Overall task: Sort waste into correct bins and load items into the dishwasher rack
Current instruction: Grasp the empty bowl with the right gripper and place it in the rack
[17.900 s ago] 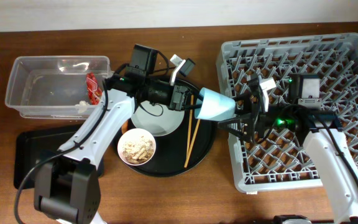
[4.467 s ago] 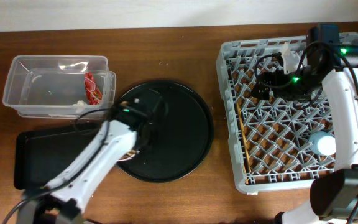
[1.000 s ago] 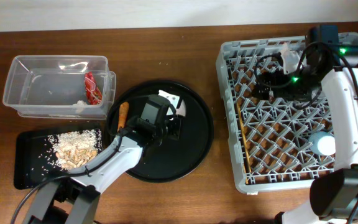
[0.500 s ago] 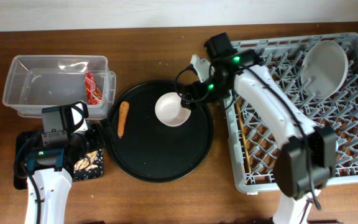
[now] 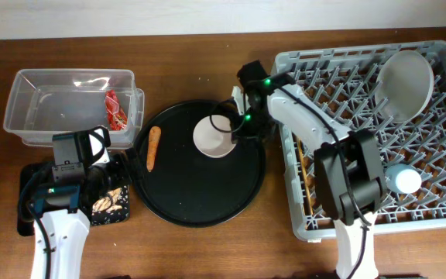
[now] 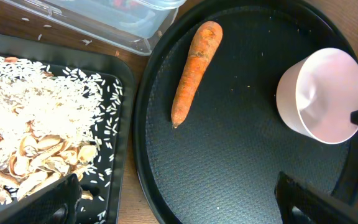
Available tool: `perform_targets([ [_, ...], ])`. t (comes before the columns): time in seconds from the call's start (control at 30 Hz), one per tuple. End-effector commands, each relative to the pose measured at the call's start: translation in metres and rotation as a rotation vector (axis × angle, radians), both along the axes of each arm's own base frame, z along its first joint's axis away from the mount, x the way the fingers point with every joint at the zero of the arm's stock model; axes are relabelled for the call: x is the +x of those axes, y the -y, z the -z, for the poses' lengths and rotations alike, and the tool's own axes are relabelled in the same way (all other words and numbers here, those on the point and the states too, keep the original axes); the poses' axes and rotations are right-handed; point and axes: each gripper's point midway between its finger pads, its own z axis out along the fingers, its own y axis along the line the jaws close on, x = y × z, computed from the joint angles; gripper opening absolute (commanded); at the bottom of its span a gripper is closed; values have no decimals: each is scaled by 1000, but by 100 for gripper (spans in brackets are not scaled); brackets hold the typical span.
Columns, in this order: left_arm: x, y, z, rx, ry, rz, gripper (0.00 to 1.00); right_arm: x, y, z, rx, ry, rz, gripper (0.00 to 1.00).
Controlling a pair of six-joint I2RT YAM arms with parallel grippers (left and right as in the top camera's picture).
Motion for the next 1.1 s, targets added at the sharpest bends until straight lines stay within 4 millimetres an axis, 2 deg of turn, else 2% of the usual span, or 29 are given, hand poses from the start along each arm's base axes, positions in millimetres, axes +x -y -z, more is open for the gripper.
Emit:
perform_targets([
  [0.0,-2,-2,2,6,-12,-7,99,-2,-4,9,-21,-17,14,11],
  [0.03,-2,-2,3,5,-14,-6,99,-1,-1,10,-30,-17,28,4],
  [0.13,-3,-2,3,5,-17,-6,99,0,1,9,-40,-17,45,4],
  [0.2,-3,-2,3,5,-17,-7,99,2,5,-10,-34,8,52,4],
  [0.27,-3,-2,3,6,-17,-7,99,13,25,-39,-80,89,86,4],
  [0.33,-3,-3,3,9,-17,-9,99,28,66,-88,-180,244,158,4],
  [0.37,-3,-3,3,8,-17,-8,99,36,97,-123,-241,348,224,4],
  [0.4,-3,-3,3,8,-17,-8,99,38,113,-139,-274,397,261,4],
  [0.47,-3,-3,3,8,-17,-8,99,44,170,-186,-393,542,367,4],
  [0.53,-3,-3,3,8,-17,-8,99,43,202,-203,-460,589,388,4],
  [0.6,-3,-3,3,8,-17,-8,99,39,273,-219,-685,617,539,4],
  [0.67,-3,-3,3,8,-17,-8,99,29,324,-230,-948,618,631,4],
  [0.7,-3,-3,3,8,-17,-8,99,25,342,-236,-1070,621,682,4],
  [0.73,-3,-3,3,8,-16,-8,99,22,353,-238,-1120,629,766,4],
  [0.8,-3,-3,3,8,-17,-8,99,28,358,-232,-1160,632,793,4],
  [0.87,-3,-3,3,8,-17,-8,99,36,361,-215,-1212,598,766,4],
  [0.97,-3,-3,3,8,-17,-9,99,46,361,-175,-1255,512,695,4],
  [1.07,-3,-3,3,8,-17,-9,99,52,347,-152,-1248,481,654,4],
])
